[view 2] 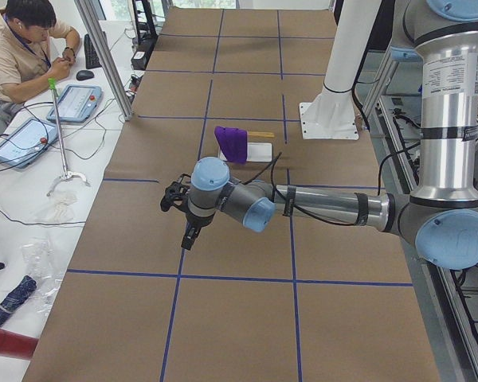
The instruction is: Hang towel on rack
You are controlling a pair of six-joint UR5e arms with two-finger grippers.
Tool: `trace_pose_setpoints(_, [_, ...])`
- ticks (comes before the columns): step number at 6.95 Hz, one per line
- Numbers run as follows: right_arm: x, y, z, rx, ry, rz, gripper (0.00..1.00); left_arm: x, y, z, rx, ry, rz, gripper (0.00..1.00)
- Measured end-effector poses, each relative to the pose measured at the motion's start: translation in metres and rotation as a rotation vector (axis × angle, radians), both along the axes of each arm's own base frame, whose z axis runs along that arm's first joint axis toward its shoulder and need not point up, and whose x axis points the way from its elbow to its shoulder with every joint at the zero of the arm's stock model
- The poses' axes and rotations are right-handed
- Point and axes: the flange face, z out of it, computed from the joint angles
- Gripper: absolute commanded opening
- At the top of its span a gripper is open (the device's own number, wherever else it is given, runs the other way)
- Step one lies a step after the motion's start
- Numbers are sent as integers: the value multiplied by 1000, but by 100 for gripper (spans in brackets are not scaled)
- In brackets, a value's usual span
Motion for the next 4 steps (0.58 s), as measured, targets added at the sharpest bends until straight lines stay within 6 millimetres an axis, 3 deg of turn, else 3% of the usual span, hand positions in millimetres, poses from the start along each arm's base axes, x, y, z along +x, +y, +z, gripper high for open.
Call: trace_pose_setpoints(4, [6, 9, 13, -25, -6, 16, 100, -1, 8, -7, -66, 63, 25, 100])
